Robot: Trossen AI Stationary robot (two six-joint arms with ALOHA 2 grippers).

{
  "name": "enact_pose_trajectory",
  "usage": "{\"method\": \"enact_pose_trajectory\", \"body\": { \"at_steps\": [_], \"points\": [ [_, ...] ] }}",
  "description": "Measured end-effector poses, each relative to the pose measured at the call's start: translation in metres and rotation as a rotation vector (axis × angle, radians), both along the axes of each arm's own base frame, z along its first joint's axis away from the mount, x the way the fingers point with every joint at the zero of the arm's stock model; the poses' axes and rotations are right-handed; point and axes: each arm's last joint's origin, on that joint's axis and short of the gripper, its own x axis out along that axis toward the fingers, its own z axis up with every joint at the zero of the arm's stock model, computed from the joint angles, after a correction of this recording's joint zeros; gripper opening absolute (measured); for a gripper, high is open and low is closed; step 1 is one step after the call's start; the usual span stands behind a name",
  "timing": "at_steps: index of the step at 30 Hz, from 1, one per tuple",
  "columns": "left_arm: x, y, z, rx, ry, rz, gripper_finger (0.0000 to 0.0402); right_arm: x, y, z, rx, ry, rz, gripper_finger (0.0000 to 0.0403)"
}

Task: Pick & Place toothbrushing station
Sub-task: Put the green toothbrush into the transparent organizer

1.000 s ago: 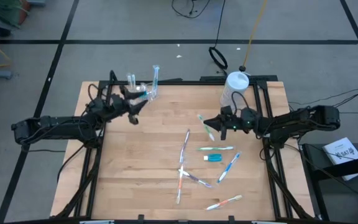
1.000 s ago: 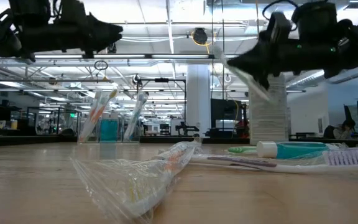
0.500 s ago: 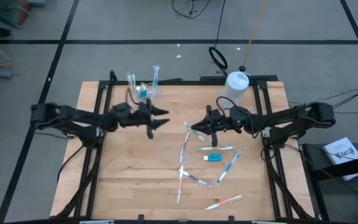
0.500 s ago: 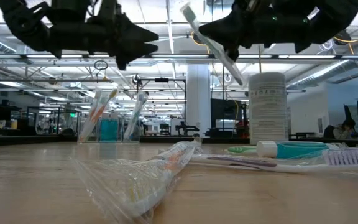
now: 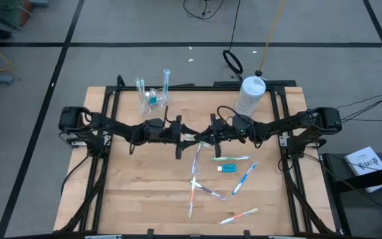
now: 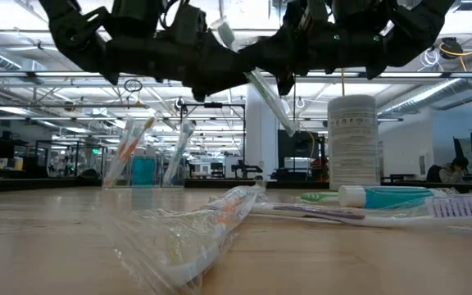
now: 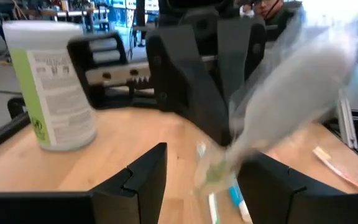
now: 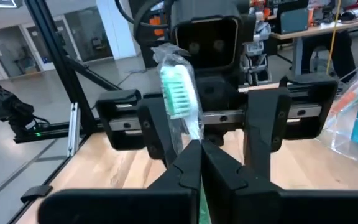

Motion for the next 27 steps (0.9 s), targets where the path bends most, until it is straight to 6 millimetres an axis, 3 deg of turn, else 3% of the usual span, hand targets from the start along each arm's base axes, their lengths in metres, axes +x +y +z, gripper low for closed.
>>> {"method": "enact_pose_trajectory", "body": {
  "at_steps": [7, 18, 27],
  "points": [
    [0.002, 0.000, 0.001, 0.074, -0.001, -0.007, 0.0170, 0.000, -0.001, -0.001, -0.002, 0.010, -0.001, 0.0000],
    [0.001, 0.004, -0.004, 0.083, 0.044, -0.060, 0.0016, 0.000, -0.004, -0.005, 0.024, 0.058, -0.106, 0.0027],
    [-0.003, 0.020, -0.016, 0.025, 0.170, -0.011, 0.0021, -0.003, -0.005, -0.020, -0.122, 0.206, -0.132, 0.0099]
  ]
}}
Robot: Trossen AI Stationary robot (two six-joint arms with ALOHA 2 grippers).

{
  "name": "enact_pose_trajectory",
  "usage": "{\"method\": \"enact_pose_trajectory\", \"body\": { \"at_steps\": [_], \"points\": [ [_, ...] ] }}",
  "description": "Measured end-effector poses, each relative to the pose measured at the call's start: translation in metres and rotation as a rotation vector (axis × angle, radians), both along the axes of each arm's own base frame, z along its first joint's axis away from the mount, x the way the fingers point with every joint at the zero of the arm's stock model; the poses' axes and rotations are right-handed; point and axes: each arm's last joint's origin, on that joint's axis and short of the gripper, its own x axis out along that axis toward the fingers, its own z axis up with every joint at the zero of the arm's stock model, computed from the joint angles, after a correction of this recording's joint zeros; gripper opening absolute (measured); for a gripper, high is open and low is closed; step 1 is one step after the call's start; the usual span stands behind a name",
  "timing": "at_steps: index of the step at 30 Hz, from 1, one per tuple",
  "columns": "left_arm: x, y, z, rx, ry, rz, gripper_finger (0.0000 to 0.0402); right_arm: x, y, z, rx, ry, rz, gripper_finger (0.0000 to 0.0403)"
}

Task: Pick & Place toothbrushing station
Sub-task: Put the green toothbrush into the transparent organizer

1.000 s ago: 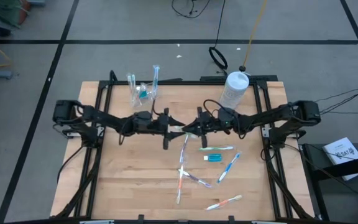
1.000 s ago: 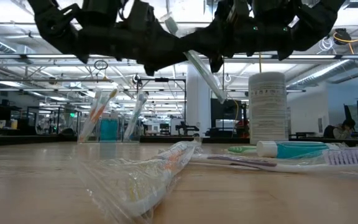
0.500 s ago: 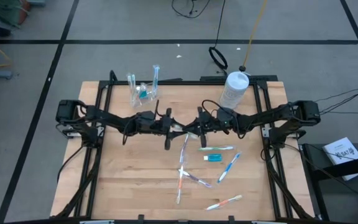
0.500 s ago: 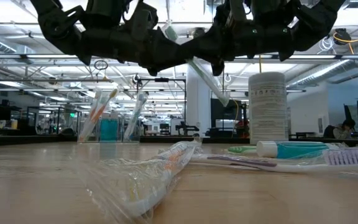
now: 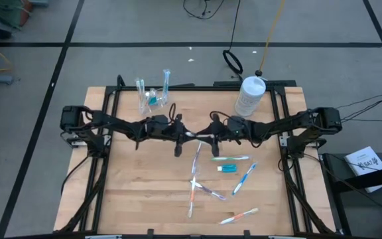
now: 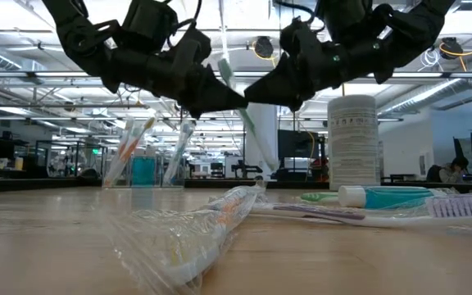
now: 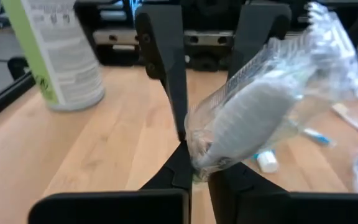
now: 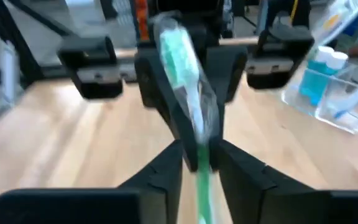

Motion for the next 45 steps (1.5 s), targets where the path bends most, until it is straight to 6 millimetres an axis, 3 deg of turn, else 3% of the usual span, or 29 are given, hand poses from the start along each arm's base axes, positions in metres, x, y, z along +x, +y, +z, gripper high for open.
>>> {"method": "enact_pose_trajectory", "body": {
  "at_steps": [6, 13, 18, 23, 31, 45],
  "points": [
    [-0.014, 0.013, 0.009, 0.050, 0.109, 0.136, 0.0011, -0.004, -0.005, -0.008, -0.068, 0.102, -0.176, 0.0144],
    [-0.052, 0.033, 0.055, 0.194, 0.095, 0.649, 0.0015, -0.008, -0.006, -0.015, -0.090, 0.189, -0.223, 0.0162],
    [-0.077, 0.065, 0.077, 0.144, 0.011, 0.836, 0.0013, -0.008, -0.006, -0.015, -0.089, 0.187, -0.222, 0.0160],
    [-0.096, 0.096, 0.062, 0.047, 0.149, 0.950, 0.0014, -0.008, -0.006, -0.015, -0.089, 0.187, -0.222, 0.0162],
    [-0.100, 0.123, 0.028, -0.070, 0.297, 0.985, 0.0022, -0.008, -0.006, -0.015, -0.089, 0.186, -0.220, 0.0162],
    [-0.097, 0.142, 0.001, -0.103, 0.370, 0.974, 0.0131, -0.008, -0.008, -0.015, -0.097, 0.188, -0.224, 0.0162]
  ]
}}
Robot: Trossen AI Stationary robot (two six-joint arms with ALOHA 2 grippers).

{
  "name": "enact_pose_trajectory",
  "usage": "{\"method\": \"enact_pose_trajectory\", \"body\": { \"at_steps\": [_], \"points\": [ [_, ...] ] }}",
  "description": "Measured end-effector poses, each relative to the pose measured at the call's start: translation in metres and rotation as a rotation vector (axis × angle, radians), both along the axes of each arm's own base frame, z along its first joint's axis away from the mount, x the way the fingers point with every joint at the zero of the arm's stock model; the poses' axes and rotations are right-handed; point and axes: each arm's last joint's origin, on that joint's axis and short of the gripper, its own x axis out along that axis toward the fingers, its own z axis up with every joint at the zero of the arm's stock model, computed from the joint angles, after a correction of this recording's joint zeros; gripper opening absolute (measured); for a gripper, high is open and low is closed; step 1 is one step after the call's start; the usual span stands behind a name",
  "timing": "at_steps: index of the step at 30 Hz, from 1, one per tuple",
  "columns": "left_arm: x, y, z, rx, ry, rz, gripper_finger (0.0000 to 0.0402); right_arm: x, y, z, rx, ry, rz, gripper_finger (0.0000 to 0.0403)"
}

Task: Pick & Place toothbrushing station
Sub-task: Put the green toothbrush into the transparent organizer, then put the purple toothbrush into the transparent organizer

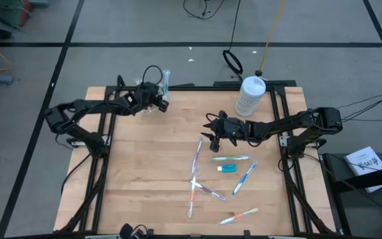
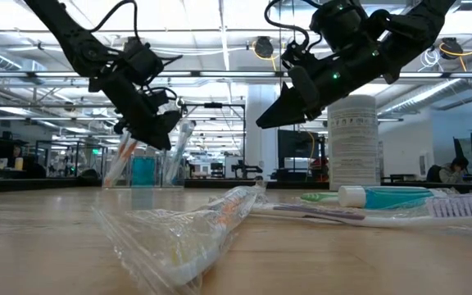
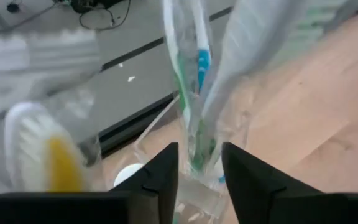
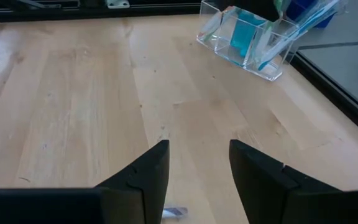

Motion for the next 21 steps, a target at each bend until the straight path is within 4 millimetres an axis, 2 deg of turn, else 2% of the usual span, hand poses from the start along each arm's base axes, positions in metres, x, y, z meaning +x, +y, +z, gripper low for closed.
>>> {"method": "enact_pose_trajectory", "body": {
  "at_steps": [4, 7, 15, 21],
  "points": [
    [-0.001, 0.000, 0.002, 0.022, 0.011, 0.016, 0.0158, 0.000, 0.000, 0.000, 0.000, 0.000, 0.000, 0.0162],
    [-0.001, -0.002, 0.011, 0.069, 0.002, 0.011, 0.0173, 0.000, 0.000, 0.000, 0.000, 0.000, 0.000, 0.0162],
    [-0.009, -0.015, 0.058, 0.259, -0.133, 0.038, 0.0179, 0.000, 0.000, 0.000, 0.000, 0.000, 0.000, 0.0162],
    [-0.014, -0.034, 0.083, 0.311, -0.219, -0.008, 0.0179, 0.000, 0.000, 0.000, 0.000, 0.001, 0.001, 0.0162]
  ]
}}
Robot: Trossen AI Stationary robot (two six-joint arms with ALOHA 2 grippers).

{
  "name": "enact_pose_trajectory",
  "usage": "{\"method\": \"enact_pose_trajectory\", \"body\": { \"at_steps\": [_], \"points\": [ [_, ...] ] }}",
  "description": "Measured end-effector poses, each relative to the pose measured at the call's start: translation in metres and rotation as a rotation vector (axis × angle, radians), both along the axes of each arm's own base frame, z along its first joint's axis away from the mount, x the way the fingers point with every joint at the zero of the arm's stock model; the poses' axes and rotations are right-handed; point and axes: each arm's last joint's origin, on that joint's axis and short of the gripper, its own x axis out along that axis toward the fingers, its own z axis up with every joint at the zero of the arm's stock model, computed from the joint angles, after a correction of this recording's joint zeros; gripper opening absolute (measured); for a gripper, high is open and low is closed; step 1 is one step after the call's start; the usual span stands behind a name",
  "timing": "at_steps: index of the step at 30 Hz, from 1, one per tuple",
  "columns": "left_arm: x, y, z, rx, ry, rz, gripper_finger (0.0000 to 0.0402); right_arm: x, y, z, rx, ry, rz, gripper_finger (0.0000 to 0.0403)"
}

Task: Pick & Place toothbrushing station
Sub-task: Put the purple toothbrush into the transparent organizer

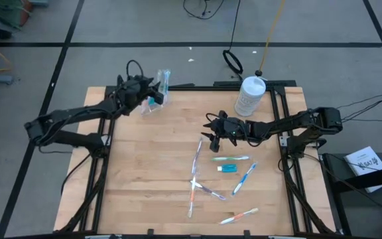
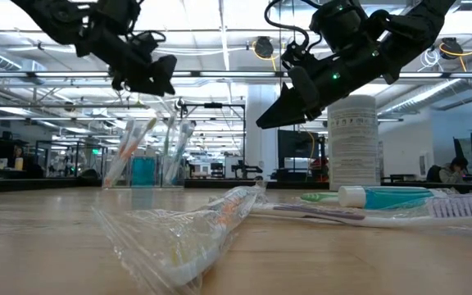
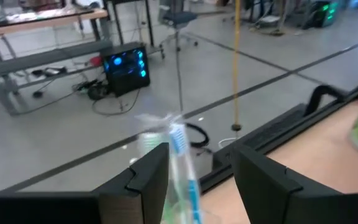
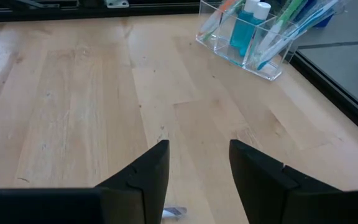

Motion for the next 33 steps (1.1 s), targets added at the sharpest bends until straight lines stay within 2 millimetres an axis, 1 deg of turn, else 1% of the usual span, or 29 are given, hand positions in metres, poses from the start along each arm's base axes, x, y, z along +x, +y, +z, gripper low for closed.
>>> {"method": "enact_pose_trajectory", "body": {
  "at_steps": [3, 5, 7, 11, 13, 16, 20, 22, 25, 27, 29, 31, 33],
  "points": [
    [0.002, -0.011, 0.006, -0.004, -0.040, -0.046, 0.0179, 0.000, 0.000, 0.000, 0.001, 0.000, 0.000, 0.0162],
    [0.005, -0.020, 0.006, -0.048, -0.063, -0.142, 0.0179, 0.000, 0.000, 0.000, 0.004, -0.001, 0.001, 0.0162],
    [0.011, -0.030, 0.004, -0.107, -0.080, -0.277, 0.0179, 0.000, 0.001, 0.000, 0.012, -0.001, 0.020, 0.0162],
    [0.026, -0.055, -0.009, -0.294, -0.079, -0.507, 0.0179, 0.000, 0.002, 0.000, 0.027, -0.002, 0.054, 0.0162],
    [0.034, -0.069, -0.018, -0.379, -0.052, -0.574, 0.0179, 0.000, 0.002, 0.000, 0.035, -0.003, 0.071, 0.0162],
    [0.047, -0.090, -0.033, -0.421, 0.024, -0.645, 0.0179, 0.001, 0.003, 0.000, 0.046, -0.004, 0.094, 0.0162],
    [0.062, -0.116, -0.055, -0.345, 0.197, -0.784, 0.0179, 0.000, 0.003, -0.002, 0.050, 0.023, 0.094, 0.0162],
    [0.068, -0.129, -0.066, -0.270, 0.289, -0.873, 0.0179, -0.002, 0.003, -0.005, 0.055, 0.054, 0.093, 0.0162],
    [0.078, -0.149, -0.079, -0.123, 0.377, -1.010, 0.0179, -0.005, 0.004, -0.010, 0.062, 0.115, 0.093, 0.0162],
    [0.086, -0.161, -0.085, -0.023, 0.387, -1.085, 0.0179, -0.007, 0.004, -0.015, 0.048, 0.172, 0.104, 0.0162],
    [0.094, -0.171, -0.091, 0.022, 0.353, -1.121, 0.0179, -0.010, 0.004, -0.018, 0.027, 0.223, 0.120, 0.0162],
    [0.102, -0.175, -0.096, 0.011, 0.269, -1.108, 0.0179, -0.012, 0.004, -0.021, 0.022, 0.258, 0.126, 0.0162],
    [0.109, -0.175, -0.102, -0.062, 0.178, -1.041, 0.0179, -0.013, 0.004, -0.022, 0.023, 0.270, 0.127, 0.0162]
  ]
}}
